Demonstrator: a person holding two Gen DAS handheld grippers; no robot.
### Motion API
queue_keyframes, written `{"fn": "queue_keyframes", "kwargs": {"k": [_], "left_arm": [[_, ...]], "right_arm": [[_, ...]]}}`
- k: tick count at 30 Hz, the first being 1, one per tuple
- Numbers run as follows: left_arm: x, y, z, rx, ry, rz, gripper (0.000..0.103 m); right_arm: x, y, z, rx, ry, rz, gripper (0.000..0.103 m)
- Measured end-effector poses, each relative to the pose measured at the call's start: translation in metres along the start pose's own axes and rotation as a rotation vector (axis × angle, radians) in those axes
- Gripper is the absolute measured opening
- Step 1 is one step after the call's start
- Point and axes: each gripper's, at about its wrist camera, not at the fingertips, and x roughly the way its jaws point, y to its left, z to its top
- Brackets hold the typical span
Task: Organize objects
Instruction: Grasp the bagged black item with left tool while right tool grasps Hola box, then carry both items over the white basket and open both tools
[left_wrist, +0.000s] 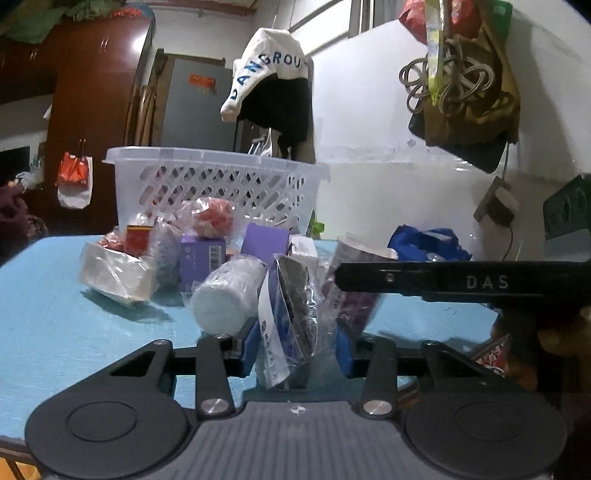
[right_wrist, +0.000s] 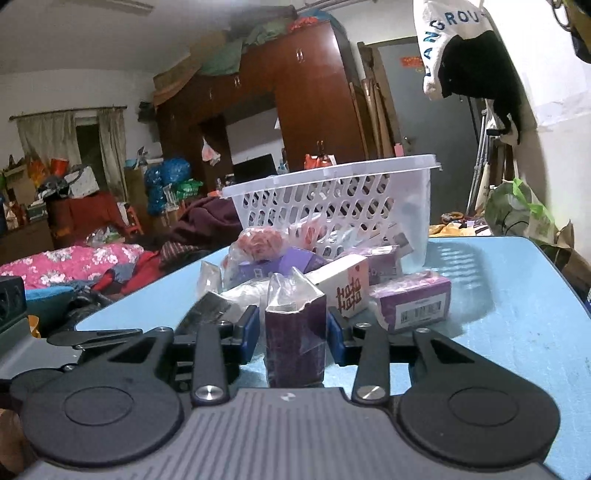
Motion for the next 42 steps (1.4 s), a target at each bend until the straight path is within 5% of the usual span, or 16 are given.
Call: {"fn": "queue_keyframes", "kwargs": {"k": [13,20,24,30,32,34,35,39,42], "left_arm": [[-0.025,0.025,0.019,-0.054,-0.144,-0.048,0.046],[-0.014,0.064,0.098,-0.092,-0.236,-0.017,0.046],[0.031,0.086,0.162,-0.104,-0.193,0.016,0.046],[0.102,0.107,0.189,-0.14,-0.048,0.082,0.047],[0.112,0.107,0.19,-0.125,-0.026,0.139,0.069],[0.112,0.106,0.189,-0.124,-0.04,0.182,0.074],[0.106,0.106,0.187,-0.12,-0.054,0.182,0.077],[0.062,0.102,0.164,-0.112,-0.092,0.148,0.082],[0.028,0.084,0.125,-0.044,-0.068,0.09,0.092]], "right_arm": [[-0.033,-0.012,0.01,0.021,-0.138,-0.042,0.042],[-0.006,0.02,0.067,-0.22,-0.271,-0.117,0.042],[0.05,0.014,0.119,-0.289,-0.317,-0.178,0.042],[0.136,-0.011,0.141,-0.263,-0.132,-0.224,0.042],[0.137,-0.014,0.142,-0.22,-0.111,-0.23,0.057],[0.119,-0.016,0.139,-0.143,-0.147,-0.218,0.098],[0.106,-0.014,0.136,-0.135,-0.173,-0.208,0.103],[0.045,-0.022,0.11,-0.155,-0.213,-0.168,0.103],[0.029,-0.035,0.081,-0.16,-0.119,-0.19,0.103]]}}
